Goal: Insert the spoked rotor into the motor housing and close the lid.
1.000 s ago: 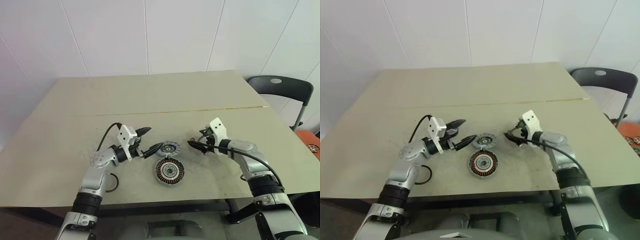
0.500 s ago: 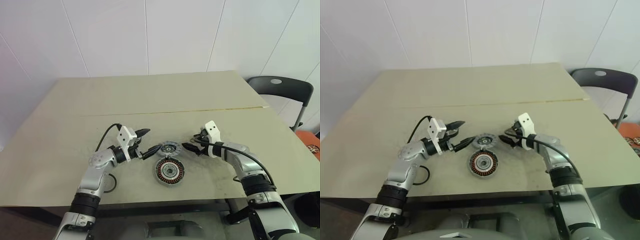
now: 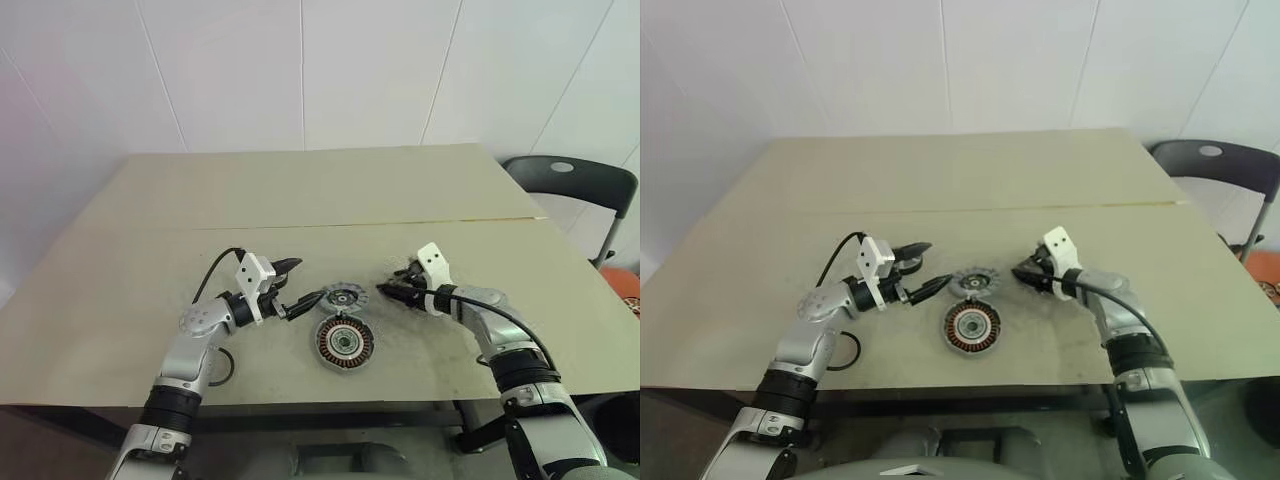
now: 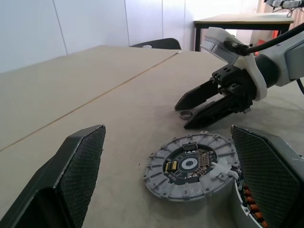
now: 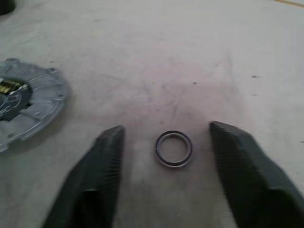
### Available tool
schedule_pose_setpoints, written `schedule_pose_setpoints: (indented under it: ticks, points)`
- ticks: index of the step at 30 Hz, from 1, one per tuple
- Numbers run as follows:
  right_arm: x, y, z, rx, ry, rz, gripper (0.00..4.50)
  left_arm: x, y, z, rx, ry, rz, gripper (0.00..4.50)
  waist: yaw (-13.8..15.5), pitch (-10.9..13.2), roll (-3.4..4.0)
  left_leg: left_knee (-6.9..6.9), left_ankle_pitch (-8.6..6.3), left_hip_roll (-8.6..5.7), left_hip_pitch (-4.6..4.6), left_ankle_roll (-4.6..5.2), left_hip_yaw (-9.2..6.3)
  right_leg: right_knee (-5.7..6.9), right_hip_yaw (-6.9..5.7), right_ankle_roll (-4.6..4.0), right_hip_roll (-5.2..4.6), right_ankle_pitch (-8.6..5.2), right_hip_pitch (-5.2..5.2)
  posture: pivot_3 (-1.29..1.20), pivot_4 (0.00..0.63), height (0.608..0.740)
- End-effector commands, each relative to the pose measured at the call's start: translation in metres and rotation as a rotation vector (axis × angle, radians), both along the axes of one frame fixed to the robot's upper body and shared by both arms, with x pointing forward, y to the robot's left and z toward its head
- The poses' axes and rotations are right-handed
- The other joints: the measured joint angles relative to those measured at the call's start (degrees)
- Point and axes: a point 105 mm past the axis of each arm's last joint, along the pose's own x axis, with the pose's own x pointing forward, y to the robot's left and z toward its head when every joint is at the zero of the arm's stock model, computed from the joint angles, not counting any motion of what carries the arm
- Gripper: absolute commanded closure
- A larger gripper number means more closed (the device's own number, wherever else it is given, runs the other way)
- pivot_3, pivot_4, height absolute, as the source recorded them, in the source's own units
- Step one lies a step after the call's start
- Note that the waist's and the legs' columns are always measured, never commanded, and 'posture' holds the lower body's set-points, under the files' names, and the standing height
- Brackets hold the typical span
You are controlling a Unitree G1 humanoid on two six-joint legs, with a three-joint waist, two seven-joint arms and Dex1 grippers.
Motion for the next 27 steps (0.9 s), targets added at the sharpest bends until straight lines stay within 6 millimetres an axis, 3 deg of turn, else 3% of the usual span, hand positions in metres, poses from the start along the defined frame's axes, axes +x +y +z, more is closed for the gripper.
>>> schedule_pose_setpoints:
  ticks: [1, 4, 5, 10, 15, 19, 27]
  points:
    - [-0.005, 0.003, -0.007, 0.041, 0.049, -0.001, 2.82, 0.003, -0.001, 0.012, -0.029, -0.046, 0.003, 0.0, 0.0, 0.0, 0.01, -0.04, 0.0, 0.01, -0.01, 0.0, 0.0, -0.05, 0.0, 0.03, 0.01, 0.02, -0.02, 0.0, 0.0, 0.74]
    - [-0.004, 0.001, -0.006, 0.039, 0.043, -0.008, 3.75, 0.003, -0.001, 0.013, -0.034, -0.046, 0.005, 0.0, -0.1, 0.0, 0.02, -0.14, 0.0, 0.02, -0.06, 0.0, 0.0, -0.17, 0.0, 0.15, 0.01, 0.1, -0.07, 0.0, 0.0, 0.74]
    - [-0.003, 0.0, -0.006, 0.034, 0.041, -0.01, 3.82, 0.003, -0.001, 0.013, -0.033, -0.047, 0.005, 0.0, -0.1, 0.0, 0.02, -0.16, -0.01, 0.02, -0.06, 0.02, 0.01, -0.2, 0.01, 0.15, 0.01, 0.1, -0.07, 0.0, 0.0, 0.74]
    - [0.0, -0.002, -0.002, 0.03, 0.011, -0.022, 3.82, 0.005, -0.001, 0.012, -0.026, -0.048, 0.007, 0.0, -0.1, 0.0, 0.02, -0.15, -0.02, 0.02, -0.06, 0.02, 0.0, -0.27, 0.0, 0.13, 0.01, 0.09, -0.01, 0.0, 0.0, 0.74]
    - [0.002, 0.009, 0.037, 0.162, -0.152, 0.047, 3.82, 0.005, 0.0, 0.01, -0.016, -0.046, 0.006, 0.0, -0.1, 0.0, 0.05, -0.15, -0.02, 0.02, -0.1, 0.03, 0.01, -0.3, 0.0, 0.14, 0.02, 0.1, -0.05, 0.0, 0.0, 0.74]
    - [-0.019, 0.02, 0.066, 0.246, -0.232, 0.204, 3.82, 0.005, 0.001, 0.006, 0.0, -0.036, 0.005, 0.0, 0.0, 0.0, 0.07, -0.19, -0.04, 0.02, -0.18, 0.06, 0.0, -0.34, 0.0, 0.16, 0.02, 0.11, -0.12, 0.0, 0.0, 0.74]
    - [-0.053, 0.038, 0.077, 0.188, -0.213, 0.451, 3.82, 0.007, -0.004, 0.003, 0.005, -0.031, -0.007, 0.0, -0.1, 0.0, 0.05, -0.14, -0.09, 0.04, -0.15, 0.1, 0.01, -0.45, -0.02, 0.15, 0.01, 0.09, 0.0, 0.0, 0.0, 0.74]
